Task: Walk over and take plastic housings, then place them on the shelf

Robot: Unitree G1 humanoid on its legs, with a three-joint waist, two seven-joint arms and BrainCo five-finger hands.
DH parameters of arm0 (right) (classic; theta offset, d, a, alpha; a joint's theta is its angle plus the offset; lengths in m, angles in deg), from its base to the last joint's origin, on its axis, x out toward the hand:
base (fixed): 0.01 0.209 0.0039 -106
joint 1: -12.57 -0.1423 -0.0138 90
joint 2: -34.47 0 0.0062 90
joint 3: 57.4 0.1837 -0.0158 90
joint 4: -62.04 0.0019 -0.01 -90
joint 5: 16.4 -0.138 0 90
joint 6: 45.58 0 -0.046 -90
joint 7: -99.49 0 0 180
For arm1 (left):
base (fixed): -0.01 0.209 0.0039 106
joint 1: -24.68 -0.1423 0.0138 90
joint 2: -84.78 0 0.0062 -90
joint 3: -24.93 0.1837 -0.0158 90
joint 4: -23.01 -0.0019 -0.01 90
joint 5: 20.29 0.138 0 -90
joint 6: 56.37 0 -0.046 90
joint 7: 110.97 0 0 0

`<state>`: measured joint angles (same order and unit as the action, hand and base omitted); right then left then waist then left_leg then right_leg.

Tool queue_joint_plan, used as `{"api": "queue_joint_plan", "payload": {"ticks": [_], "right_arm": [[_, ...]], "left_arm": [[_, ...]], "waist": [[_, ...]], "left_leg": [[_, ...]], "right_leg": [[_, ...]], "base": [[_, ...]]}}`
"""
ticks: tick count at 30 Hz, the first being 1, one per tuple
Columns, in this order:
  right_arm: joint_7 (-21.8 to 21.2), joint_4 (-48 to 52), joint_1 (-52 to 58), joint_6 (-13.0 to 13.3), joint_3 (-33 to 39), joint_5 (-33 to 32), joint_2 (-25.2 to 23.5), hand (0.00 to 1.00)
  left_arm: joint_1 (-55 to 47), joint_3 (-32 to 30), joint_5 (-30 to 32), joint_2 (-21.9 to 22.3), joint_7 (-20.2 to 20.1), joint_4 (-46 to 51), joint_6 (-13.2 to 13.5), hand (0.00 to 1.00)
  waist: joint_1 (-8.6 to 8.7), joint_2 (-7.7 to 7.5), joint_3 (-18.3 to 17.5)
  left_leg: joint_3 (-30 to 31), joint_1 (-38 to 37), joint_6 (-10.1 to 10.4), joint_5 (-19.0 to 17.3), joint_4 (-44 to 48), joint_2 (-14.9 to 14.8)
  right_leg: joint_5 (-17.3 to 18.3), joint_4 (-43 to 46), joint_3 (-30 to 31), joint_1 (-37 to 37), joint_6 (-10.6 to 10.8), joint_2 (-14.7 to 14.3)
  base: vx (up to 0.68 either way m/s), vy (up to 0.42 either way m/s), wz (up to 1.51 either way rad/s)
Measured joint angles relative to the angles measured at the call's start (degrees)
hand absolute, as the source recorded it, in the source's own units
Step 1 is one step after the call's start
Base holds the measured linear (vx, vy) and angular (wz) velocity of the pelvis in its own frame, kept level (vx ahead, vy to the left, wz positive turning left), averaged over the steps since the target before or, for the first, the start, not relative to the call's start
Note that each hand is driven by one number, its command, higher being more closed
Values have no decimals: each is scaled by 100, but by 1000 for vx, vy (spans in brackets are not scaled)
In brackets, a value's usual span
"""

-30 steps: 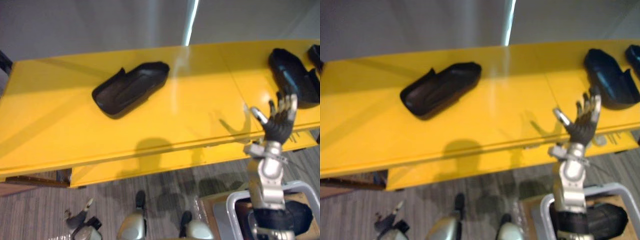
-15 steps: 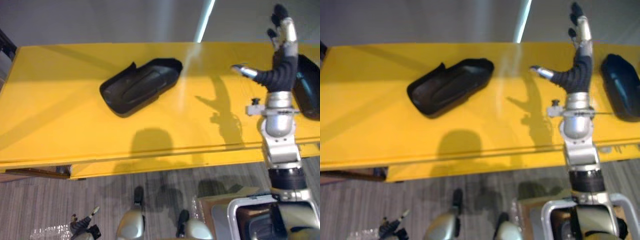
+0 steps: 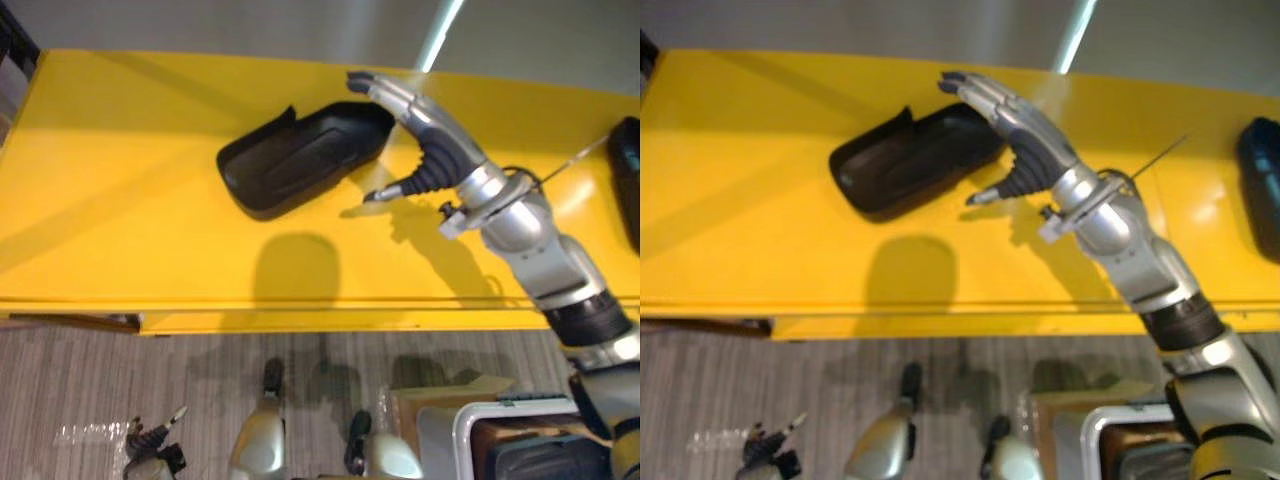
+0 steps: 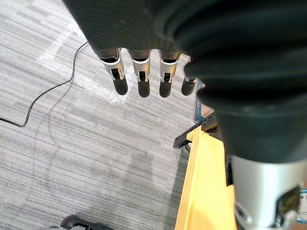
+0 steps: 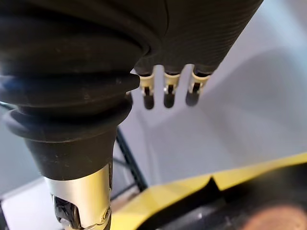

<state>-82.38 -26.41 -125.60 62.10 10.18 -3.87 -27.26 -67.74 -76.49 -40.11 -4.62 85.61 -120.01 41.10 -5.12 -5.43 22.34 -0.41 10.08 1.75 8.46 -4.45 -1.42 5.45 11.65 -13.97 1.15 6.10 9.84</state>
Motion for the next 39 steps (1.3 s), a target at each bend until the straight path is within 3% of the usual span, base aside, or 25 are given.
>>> {"api": "queue_joint_plan", "payload": {"ticks": [5, 11, 19, 22, 25, 26, 35, 39], "right_arm": [[-253, -1, -280, -14, -333, 317, 2, 0], [-714, -177, -439, -43, -840, 754, 36, 0], [-1299, -470, -485, -43, -1059, 880, 166, 0], [-1293, -454, -484, -60, -1079, 1143, 273, 0], [-899, -453, -469, -209, -1088, 1645, 325, 0], [-675, -453, -461, -288, -1087, 1876, 328, 100], [461, -840, -588, -319, -1039, 2881, 333, 100], [600, -1332, -688, -528, -1036, 3131, 334, 100]], "left_arm": [[165, 328, -16, -8, 13, 17, 27, 0], [320, 506, -40, 15, 22, 14, 38, 0], [352, 539, -38, 17, 41, 19, 34, 0], [352, 538, -38, 16, 40, 36, 28, 0], [356, 539, -40, 16, 37, 39, 18, 0], [357, 539, -40, 15, 37, 40, 20, 0], [450, 778, -35, 21, 41, 63, 44, 0], [451, 781, -43, 22, 44, 59, 37, 0]], "waist": [[-48, 42, 52], [-59, 207, 173], [-61, 263, 206], [-55, 283, 217], [-52, 291, 222], [-53, 293, 223], [-72, 416, 294], [-75, 431, 302]], "left_leg": [[-6, 100, 25, -45, 254, 32], [-32, 231, 42, -81, 358, 0], [-2, 209, 137, 280, -3, -119], [0, 199, 169, 303, -3, -171], [-10, 207, 177, 309, -4, -208], [-19, 223, 176, 308, -4, -220], [-3, 395, 207, 380, -5, -239], [19, 398, 212, 383, -5, -229]], "right_leg": [[1, 64, 8, -12, -1, 20], [147, 69, 26, 85, -115, -7], [358, 49, 24, 172, -87, -121], [370, 73, 27, 177, -105, -197], [396, 85, 48, 203, -99, -219], [407, 114, 69, 244, -107, -224], [422, 259, 97, 481, -104, -262], [470, 309, 76, 489, -93, -249]], "base": [[22, -15, 8], [-71, -31, -6], [-64, -57, 1], [-42, -57, -4], [-36, -30, -5], [-20, -17, -6], [-7, -14, -1], [0, -4, 1]]}}
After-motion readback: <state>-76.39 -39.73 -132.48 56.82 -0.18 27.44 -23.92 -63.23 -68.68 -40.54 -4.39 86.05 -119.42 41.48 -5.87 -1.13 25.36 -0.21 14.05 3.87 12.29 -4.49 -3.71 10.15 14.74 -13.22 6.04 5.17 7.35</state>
